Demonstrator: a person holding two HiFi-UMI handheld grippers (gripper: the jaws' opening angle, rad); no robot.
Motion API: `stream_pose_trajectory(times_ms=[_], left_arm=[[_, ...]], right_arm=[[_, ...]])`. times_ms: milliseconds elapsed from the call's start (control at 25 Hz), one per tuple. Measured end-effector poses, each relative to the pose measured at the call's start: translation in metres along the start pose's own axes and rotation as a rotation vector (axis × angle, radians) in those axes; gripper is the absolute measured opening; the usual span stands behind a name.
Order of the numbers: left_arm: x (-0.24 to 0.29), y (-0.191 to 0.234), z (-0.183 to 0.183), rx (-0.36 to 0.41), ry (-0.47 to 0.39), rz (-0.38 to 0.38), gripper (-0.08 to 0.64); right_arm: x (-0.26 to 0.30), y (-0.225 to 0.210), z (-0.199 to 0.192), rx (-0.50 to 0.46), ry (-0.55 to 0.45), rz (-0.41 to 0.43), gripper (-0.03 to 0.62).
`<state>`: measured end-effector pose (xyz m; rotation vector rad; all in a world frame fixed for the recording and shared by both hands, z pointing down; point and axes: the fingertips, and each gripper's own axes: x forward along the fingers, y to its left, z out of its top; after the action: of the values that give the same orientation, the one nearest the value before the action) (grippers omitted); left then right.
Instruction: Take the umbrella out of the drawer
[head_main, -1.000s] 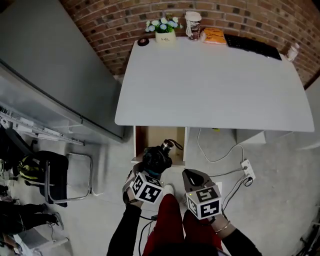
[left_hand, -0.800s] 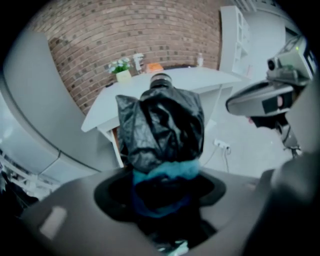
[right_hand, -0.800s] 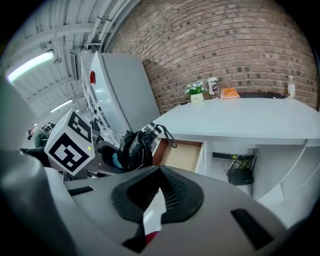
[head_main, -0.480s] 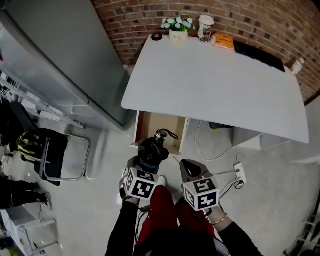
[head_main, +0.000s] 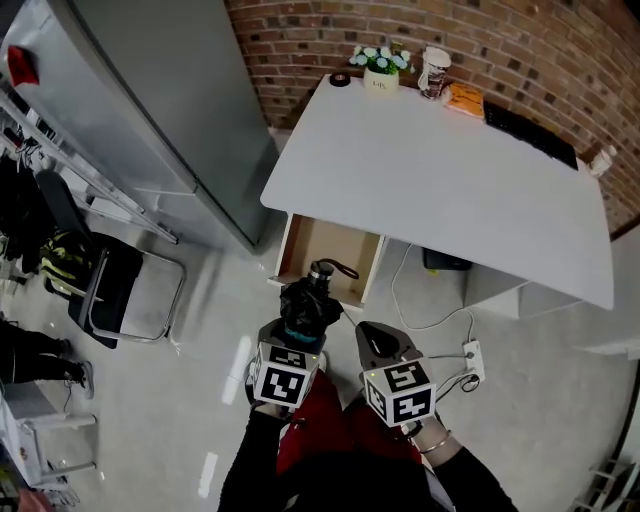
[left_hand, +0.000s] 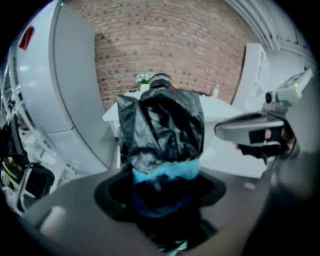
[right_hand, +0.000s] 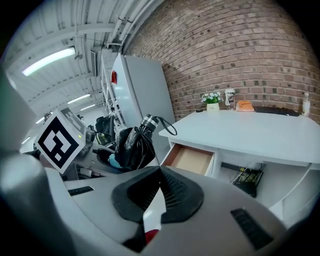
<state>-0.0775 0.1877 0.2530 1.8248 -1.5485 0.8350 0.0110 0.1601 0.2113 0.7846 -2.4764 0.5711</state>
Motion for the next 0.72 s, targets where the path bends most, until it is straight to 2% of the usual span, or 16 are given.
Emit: stream_pose_trajectory(times_ms=[280, 560, 720], left_arm=[[-0.035, -0.007, -0.002, -0.153, -0.076, -0.029, 0.285], [-0.068, -0.007, 0.006, -0.168, -0.152, 0.011, 0.285], [-0.085, -0.004, 0.011, -0.214, -0.214, 0.042, 0.285]], right_arm=[[-0.011, 0.014, 0.007, -0.028, -0.02, 0.029, -0.002], [-0.024, 0.026, 0.014, -0.052, -0.035, 0.068, -0.002], [-0.033, 0.03, 0.019, -0.051, -0.06, 0.085, -0.002]])
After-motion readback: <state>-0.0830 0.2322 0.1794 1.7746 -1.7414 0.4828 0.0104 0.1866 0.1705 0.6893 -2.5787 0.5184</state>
